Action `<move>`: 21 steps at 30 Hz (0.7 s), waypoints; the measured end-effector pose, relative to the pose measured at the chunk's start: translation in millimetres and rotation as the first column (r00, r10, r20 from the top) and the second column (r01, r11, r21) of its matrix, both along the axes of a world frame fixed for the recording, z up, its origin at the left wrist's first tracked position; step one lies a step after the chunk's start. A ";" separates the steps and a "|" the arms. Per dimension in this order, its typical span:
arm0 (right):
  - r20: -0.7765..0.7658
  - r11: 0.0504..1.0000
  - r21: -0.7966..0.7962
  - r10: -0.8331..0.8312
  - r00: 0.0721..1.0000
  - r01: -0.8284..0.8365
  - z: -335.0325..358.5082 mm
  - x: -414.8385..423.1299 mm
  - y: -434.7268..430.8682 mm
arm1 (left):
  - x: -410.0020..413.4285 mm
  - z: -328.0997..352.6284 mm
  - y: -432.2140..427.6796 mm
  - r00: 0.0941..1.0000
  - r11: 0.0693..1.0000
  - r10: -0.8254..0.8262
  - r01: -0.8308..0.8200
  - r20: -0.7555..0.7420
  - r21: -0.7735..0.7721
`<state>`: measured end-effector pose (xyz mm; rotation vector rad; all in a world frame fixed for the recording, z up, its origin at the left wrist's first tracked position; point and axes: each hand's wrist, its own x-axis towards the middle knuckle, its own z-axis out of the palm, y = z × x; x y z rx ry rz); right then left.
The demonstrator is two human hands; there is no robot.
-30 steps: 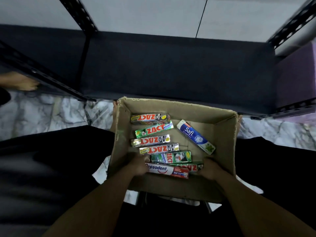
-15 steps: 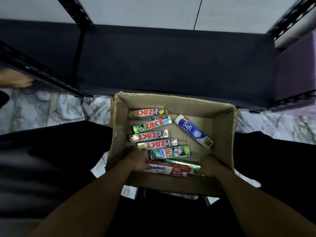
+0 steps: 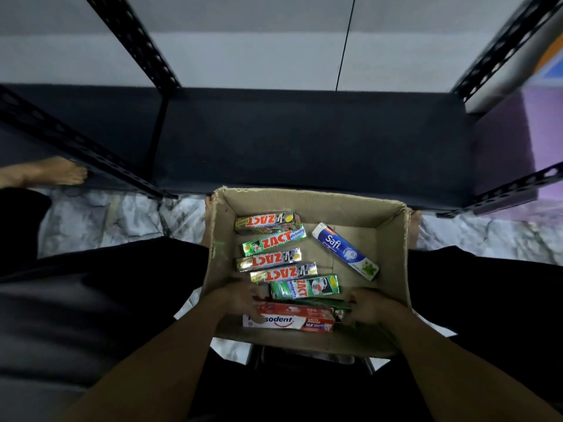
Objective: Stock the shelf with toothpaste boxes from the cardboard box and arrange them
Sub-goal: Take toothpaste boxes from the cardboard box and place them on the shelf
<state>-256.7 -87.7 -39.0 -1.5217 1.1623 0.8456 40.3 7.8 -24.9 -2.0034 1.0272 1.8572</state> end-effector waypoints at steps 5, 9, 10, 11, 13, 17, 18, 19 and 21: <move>0.048 0.984 -0.172 0.044 0.998 -0.035 23.0 2.2 -5.8 | 5.9 18.4 -3.2 0.992 0.982 0.118 -0.124 -0.052 -0.141; 0.042 0.951 -0.298 0.100 0.994 -0.083 43.6 -1.0 -6.8 | -2.3 52.7 -10.8 0.993 0.941 0.112 -0.115 -0.026 -0.318; 0.045 0.936 -0.342 0.103 0.994 -0.082 47.6 -1.7 -6.3 | -3.9 61.2 -12.1 0.995 0.927 0.102 -0.095 0.001 -0.363; 0.054 0.923 -0.375 0.109 0.993 -0.081 53.4 -1.3 -6.3 | -5.1 69.5 -13.6 0.995 0.911 0.090 -0.070 0.030 -0.406; 0.080 0.889 -0.450 0.142 0.987 -0.092 67.5 0.3 -6.0 | -4.7 83.1 -18.9 0.995 0.885 0.069 -0.025 0.077 -0.466; 0.177 0.825 -0.565 0.162 0.971 -0.035 100.7 0.6 -13.8 | 0.9 116.6 -29.7 0.980 0.811 0.059 0.065 0.192 -0.581; 0.202 0.797 -0.604 0.177 0.963 -0.019 111.2 0.4 -17.1 | 3.5 124.9 -33.7 0.968 0.777 0.070 0.099 0.242 -0.622; 0.221 0.776 -0.631 0.178 0.959 0.001 119.3 -0.3 -21.4 | 6.8 132.7 -37.5 0.958 0.745 0.079 0.127 0.276 -0.655; 0.267 0.722 -0.690 0.190 0.945 0.050 139.6 -2.5 -28.9 | 8.4 159.5 -44.8 0.957 0.702 0.088 0.138 0.277 -0.699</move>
